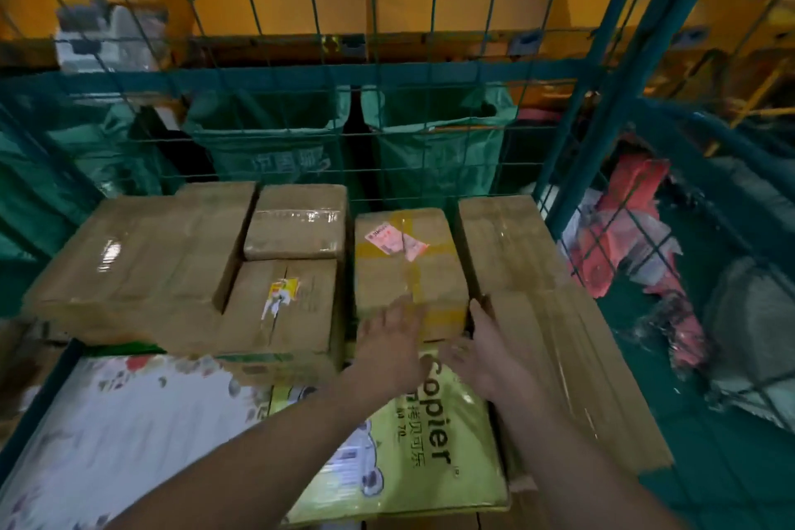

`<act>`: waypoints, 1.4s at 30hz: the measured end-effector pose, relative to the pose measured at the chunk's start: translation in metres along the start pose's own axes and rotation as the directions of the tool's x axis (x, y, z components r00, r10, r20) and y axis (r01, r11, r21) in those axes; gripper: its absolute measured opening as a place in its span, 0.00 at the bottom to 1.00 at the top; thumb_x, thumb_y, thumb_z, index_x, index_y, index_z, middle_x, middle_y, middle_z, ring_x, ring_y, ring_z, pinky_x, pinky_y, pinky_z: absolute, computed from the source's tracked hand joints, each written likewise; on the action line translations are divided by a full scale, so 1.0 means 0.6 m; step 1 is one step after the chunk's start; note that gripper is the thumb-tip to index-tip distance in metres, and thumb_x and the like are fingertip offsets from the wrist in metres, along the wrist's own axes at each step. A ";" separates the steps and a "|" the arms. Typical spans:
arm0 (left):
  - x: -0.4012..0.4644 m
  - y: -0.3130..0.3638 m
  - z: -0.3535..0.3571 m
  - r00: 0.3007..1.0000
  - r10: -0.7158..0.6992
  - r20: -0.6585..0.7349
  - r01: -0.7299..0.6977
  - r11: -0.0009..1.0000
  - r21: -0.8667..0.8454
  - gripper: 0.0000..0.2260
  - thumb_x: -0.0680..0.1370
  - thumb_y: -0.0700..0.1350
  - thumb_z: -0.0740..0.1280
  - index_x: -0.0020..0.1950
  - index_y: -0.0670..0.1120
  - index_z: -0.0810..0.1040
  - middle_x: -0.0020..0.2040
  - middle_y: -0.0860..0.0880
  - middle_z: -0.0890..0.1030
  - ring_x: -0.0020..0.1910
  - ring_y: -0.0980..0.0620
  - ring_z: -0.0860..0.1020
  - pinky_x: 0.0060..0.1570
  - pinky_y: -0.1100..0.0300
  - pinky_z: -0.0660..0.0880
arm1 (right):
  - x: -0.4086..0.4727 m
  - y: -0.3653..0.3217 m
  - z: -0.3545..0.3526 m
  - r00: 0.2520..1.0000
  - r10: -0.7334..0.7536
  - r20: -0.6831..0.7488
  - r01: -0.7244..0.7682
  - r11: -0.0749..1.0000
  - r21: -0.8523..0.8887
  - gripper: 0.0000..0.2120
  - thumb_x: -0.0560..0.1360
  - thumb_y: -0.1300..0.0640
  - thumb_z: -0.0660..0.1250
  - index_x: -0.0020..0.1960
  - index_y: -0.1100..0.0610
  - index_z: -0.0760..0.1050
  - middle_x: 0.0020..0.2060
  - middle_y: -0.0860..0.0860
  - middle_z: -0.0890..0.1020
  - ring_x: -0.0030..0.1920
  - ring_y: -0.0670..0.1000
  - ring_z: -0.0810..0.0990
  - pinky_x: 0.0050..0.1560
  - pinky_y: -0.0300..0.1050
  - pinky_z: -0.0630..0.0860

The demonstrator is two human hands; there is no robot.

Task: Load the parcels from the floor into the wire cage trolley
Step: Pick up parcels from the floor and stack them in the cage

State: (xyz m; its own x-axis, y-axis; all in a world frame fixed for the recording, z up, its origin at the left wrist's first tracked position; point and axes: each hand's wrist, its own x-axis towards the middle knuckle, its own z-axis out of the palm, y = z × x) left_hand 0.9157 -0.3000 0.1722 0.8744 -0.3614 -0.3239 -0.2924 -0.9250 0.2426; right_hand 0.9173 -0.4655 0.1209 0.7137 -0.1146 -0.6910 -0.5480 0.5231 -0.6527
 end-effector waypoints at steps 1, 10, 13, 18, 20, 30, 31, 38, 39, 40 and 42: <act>0.013 -0.020 0.015 0.999 -0.024 0.040 0.023 1.000 0.009 0.38 0.79 0.61 0.64 0.83 0.56 0.47 0.83 0.47 0.49 0.80 0.39 0.54 0.76 0.41 0.58 | 0.017 -0.002 0.001 1.000 -0.009 -0.019 0.008 0.999 -0.048 0.26 0.81 0.43 0.66 0.75 0.52 0.66 0.53 0.57 0.81 0.52 0.56 0.81 0.59 0.55 0.79; 0.135 -0.120 0.080 0.979 -0.092 0.183 0.149 0.931 -0.333 0.38 0.80 0.50 0.67 0.81 0.61 0.46 0.65 0.44 0.77 0.51 0.44 0.81 0.48 0.54 0.78 | 0.160 0.003 0.011 0.989 -0.032 -0.143 -0.028 0.918 -0.397 0.37 0.80 0.41 0.64 0.80 0.35 0.45 0.31 0.51 0.73 0.26 0.49 0.67 0.18 0.38 0.64; 0.157 -0.141 0.087 0.990 -0.115 0.076 0.137 0.886 -0.443 0.33 0.78 0.48 0.68 0.79 0.60 0.54 0.71 0.43 0.70 0.57 0.42 0.80 0.56 0.48 0.79 | 0.184 0.003 0.042 0.987 -0.117 -0.107 0.053 0.881 -0.471 0.33 0.83 0.43 0.60 0.81 0.37 0.45 0.70 0.52 0.75 0.58 0.56 0.80 0.53 0.55 0.81; 0.181 -0.174 0.098 0.988 -0.109 0.107 0.148 0.849 -0.507 0.38 0.76 0.51 0.70 0.76 0.67 0.48 0.74 0.47 0.68 0.62 0.44 0.78 0.61 0.45 0.78 | 0.207 0.023 0.086 0.986 -0.126 -0.111 0.047 0.844 -0.534 0.34 0.85 0.46 0.56 0.82 0.38 0.39 0.79 0.48 0.62 0.74 0.59 0.67 0.70 0.62 0.71; 0.188 -0.178 0.101 0.987 -0.085 0.137 0.142 0.856 -0.497 0.41 0.76 0.52 0.70 0.76 0.69 0.44 0.75 0.48 0.68 0.63 0.45 0.78 0.63 0.45 0.77 | 0.217 0.022 0.090 0.984 -0.136 -0.116 0.058 0.855 -0.516 0.35 0.85 0.48 0.57 0.82 0.38 0.36 0.78 0.51 0.65 0.70 0.60 0.71 0.69 0.62 0.72; 0.130 -0.159 0.095 0.977 -0.085 0.196 0.186 0.786 -0.589 0.40 0.81 0.52 0.67 0.83 0.62 0.43 0.83 0.49 0.57 0.70 0.48 0.74 0.62 0.58 0.75 | 0.108 0.057 0.085 0.993 -0.037 -0.108 0.003 0.954 -0.299 0.36 0.85 0.52 0.62 0.83 0.41 0.42 0.78 0.56 0.66 0.65 0.60 0.78 0.66 0.55 0.77; 0.115 -0.148 0.089 0.974 -0.084 0.212 0.197 0.777 -0.598 0.39 0.82 0.52 0.67 0.83 0.61 0.43 0.83 0.49 0.55 0.72 0.49 0.71 0.62 0.58 0.74 | 0.088 0.062 0.082 0.994 -0.021 -0.107 -0.012 0.955 -0.295 0.36 0.84 0.51 0.62 0.83 0.41 0.43 0.77 0.56 0.67 0.61 0.58 0.79 0.65 0.55 0.77; 0.028 -0.088 0.052 0.970 -0.054 0.239 0.214 0.662 -0.719 0.39 0.82 0.52 0.68 0.83 0.61 0.45 0.83 0.48 0.56 0.40 0.60 0.78 0.36 0.63 0.75 | -0.070 0.067 0.076 0.995 -0.008 -0.102 -0.014 0.978 -0.209 0.31 0.84 0.49 0.62 0.83 0.47 0.54 0.64 0.56 0.77 0.58 0.57 0.82 0.64 0.55 0.79; 0.009 -0.077 0.040 0.969 -0.031 0.245 0.209 0.636 -0.743 0.39 0.82 0.52 0.67 0.84 0.60 0.45 0.83 0.48 0.57 0.42 0.62 0.76 0.35 0.68 0.74 | -0.095 0.065 0.073 0.995 -0.018 -0.103 -0.003 0.978 -0.207 0.30 0.84 0.49 0.63 0.82 0.48 0.56 0.62 0.55 0.78 0.58 0.57 0.82 0.64 0.55 0.79; -0.015 -0.063 0.028 0.972 -0.008 0.236 0.192 0.612 -0.768 0.38 0.83 0.51 0.67 0.84 0.59 0.45 0.82 0.48 0.58 0.45 0.63 0.75 0.34 0.71 0.73 | -0.126 0.061 0.070 0.995 -0.028 -0.101 0.007 0.978 -0.208 0.29 0.84 0.49 0.63 0.82 0.48 0.57 0.62 0.55 0.78 0.58 0.57 0.82 0.62 0.54 0.80; -0.055 -0.036 0.008 0.973 0.027 0.228 0.171 0.575 -0.800 0.37 0.83 0.50 0.66 0.84 0.58 0.45 0.81 0.47 0.60 0.53 0.58 0.74 0.35 0.71 0.71 | -0.178 0.053 0.064 0.994 -0.044 -0.102 0.023 0.980 -0.199 0.28 0.84 0.49 0.64 0.81 0.49 0.60 0.63 0.55 0.79 0.58 0.56 0.82 0.53 0.49 0.82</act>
State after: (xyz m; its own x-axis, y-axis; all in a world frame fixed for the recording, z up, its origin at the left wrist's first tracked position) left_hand 0.8913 -0.2686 0.1733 0.7550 -0.4035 -0.5169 0.2912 -0.4999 0.8156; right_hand 0.8403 -0.4040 0.1861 0.6890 -0.2228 -0.6896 -0.6073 0.3417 -0.7172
